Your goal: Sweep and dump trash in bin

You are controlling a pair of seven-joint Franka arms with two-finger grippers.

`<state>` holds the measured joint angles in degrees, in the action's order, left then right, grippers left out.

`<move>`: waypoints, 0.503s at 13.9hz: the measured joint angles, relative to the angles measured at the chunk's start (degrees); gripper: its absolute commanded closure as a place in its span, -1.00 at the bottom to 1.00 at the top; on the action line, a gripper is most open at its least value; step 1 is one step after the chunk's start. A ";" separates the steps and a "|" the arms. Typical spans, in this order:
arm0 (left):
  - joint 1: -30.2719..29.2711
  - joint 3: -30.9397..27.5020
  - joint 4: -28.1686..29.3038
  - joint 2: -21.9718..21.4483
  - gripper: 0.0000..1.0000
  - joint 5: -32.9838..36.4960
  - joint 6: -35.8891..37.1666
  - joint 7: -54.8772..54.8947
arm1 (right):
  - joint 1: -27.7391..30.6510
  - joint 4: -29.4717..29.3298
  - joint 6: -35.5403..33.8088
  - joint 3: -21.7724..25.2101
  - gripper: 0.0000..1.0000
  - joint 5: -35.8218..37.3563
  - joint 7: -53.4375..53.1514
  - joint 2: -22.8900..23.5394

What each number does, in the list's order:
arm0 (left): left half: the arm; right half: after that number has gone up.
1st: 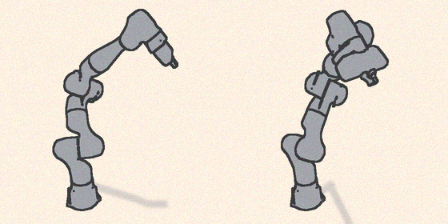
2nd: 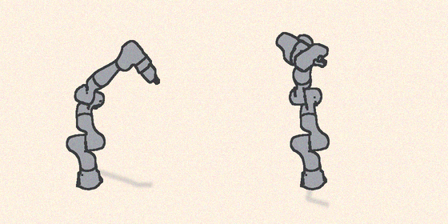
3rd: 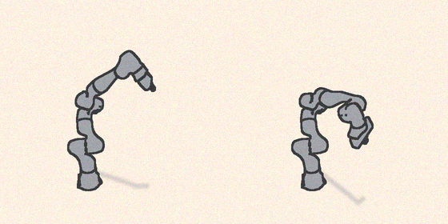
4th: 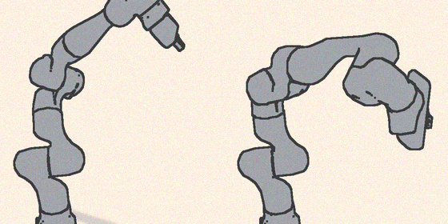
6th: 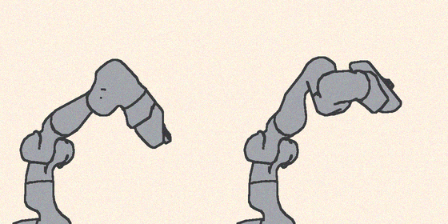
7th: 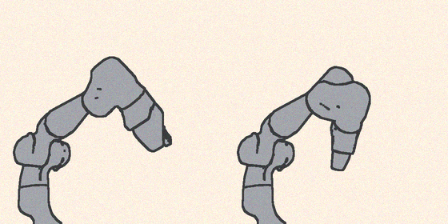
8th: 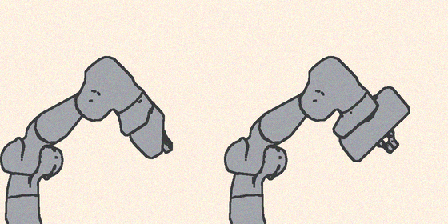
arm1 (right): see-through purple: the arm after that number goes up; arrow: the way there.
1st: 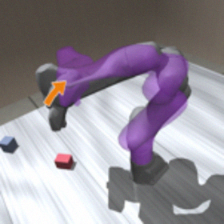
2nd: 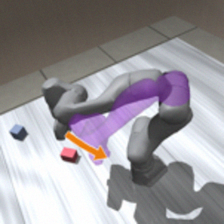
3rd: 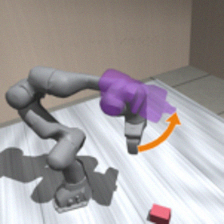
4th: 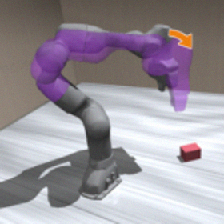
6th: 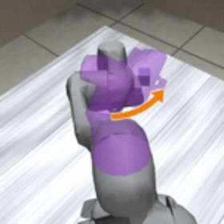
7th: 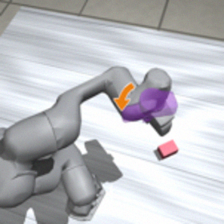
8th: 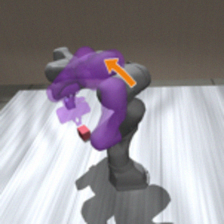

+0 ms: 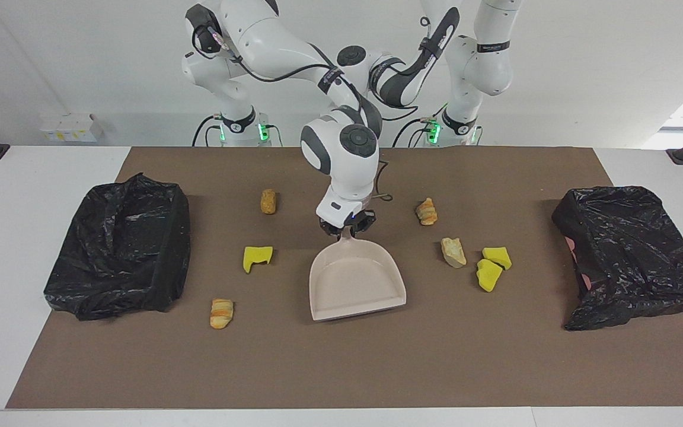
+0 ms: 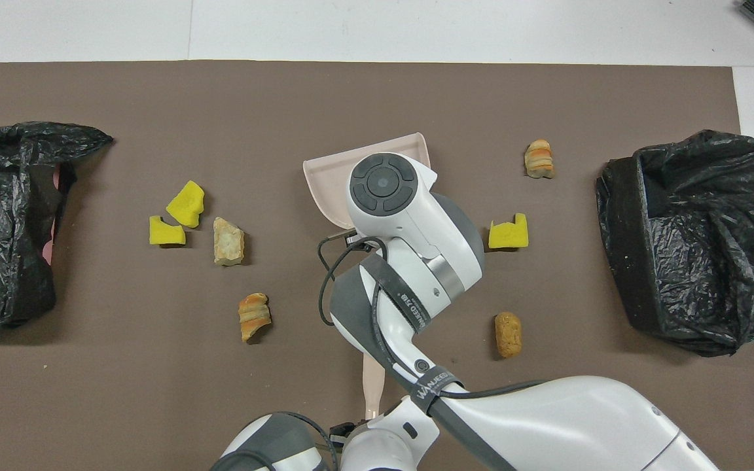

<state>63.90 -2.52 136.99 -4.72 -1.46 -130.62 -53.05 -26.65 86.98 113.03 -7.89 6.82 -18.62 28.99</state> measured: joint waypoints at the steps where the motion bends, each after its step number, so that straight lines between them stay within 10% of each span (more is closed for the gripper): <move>1: -0.86 -0.16 0.01 -0.27 1.00 0.00 0.31 0.54 | 0.45 0.04 0.00 0.17 1.00 0.10 5.83 0.01; 7: -6.41 -0.31 0.65 -1.94 1.00 0.34 2.95 9.23 | 4.14 0.30 -0.05 0.25 1.00 0.26 37.13 0.07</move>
<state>57.49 -2.84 137.64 -6.66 -1.12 -127.67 -43.82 -22.51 87.28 112.98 -7.64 7.09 18.52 29.06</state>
